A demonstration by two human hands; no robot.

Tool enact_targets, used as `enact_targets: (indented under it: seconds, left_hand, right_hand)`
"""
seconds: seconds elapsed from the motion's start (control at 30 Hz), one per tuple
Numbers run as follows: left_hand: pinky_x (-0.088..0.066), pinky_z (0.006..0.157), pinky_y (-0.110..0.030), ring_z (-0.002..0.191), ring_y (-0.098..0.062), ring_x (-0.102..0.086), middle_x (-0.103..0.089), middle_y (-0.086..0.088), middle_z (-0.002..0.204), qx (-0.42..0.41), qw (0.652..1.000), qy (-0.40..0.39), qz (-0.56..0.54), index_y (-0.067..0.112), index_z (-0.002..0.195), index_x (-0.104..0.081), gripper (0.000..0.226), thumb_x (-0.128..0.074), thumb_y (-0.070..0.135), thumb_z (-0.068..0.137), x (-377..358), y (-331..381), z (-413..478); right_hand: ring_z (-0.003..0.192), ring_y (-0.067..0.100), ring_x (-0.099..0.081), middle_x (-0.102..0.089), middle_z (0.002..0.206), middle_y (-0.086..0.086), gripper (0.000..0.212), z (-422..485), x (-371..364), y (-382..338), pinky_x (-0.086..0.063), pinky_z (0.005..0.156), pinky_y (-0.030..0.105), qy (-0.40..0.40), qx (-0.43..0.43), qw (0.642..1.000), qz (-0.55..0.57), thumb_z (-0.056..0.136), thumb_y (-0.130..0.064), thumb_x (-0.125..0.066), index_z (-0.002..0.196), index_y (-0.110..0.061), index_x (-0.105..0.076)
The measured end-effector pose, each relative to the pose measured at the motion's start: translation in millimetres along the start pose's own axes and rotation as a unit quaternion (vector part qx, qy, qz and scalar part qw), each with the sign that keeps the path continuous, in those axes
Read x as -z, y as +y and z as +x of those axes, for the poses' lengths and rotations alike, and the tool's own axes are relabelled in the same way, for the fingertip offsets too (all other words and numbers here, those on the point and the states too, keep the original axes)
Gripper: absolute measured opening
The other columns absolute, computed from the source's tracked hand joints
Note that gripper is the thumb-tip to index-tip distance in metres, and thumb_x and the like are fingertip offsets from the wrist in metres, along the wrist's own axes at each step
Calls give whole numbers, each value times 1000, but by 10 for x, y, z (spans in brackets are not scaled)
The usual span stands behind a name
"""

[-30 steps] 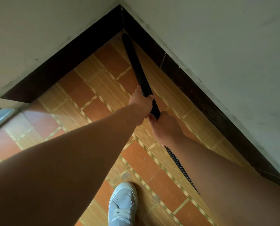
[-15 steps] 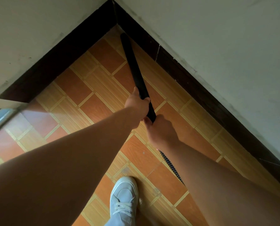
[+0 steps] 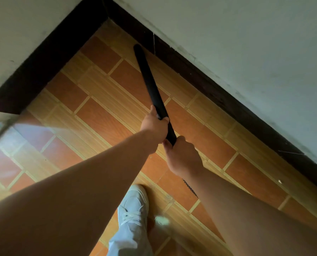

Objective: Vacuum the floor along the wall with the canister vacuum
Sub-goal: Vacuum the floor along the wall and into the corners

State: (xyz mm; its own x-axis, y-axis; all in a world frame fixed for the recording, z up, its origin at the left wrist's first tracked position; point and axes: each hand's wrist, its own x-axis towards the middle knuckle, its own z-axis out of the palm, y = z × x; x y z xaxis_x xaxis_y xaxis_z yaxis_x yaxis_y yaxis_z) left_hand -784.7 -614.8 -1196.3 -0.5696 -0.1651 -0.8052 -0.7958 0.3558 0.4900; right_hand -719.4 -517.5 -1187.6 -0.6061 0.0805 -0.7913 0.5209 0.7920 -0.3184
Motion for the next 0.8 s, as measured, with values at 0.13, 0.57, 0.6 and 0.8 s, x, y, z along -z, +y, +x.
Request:
enact_targets:
  seconds: [0.13, 0.57, 0.6, 0.8]
  left_hand:
    - [-63, 76, -50, 97, -29, -69, -66, -9, 119, -3, 1000, 2, 4, 31, 157, -23, 65, -55, 20, 102, -175, -125, -149]
    - [-63, 75, -51, 95, -28, -70, -67, -7, 110, 0, 999, -32, 6, 32, 155, -29, 61, -55, 19, 102, -815, -501, -676]
    - [-63, 75, -52, 95, -28, -70, -67, -8, 114, -1, 999, -34, 10, 34, 157, -27, 64, -55, 19, 101, -865, -535, -707]
    - [-63, 73, -52, 94, -29, -70, -67, -11, 117, -3, 998, -55, 12, 37, 159, -22, 69, -55, 20, 100, -1145, -722, -934]
  right_hand:
    - [79, 28, -62, -55, 86, 2, 51, -138, -53, 215, -45, 65, 35, 4, -8, 1000, 2, 105, -59, -35, 117, -10, -47]
    - [74, 23, -58, -48, 80, -2, 44, -642, -186, 991, -48, 67, 36, 14, -48, 998, 28, 105, -59, -37, 109, -15, -41]
    - [74, 23, -58, -47, 79, -3, 45, -683, -198, 1045, -46, 67, 35, 15, -51, 998, 31, 105, -59, -37, 110, -14, -43]
    - [72, 22, -57, -47, 79, -2, 45, -917, -286, 1372, -43, 62, 35, 27, -73, 996, 47, 105, -60, -36, 107, -15, -42]
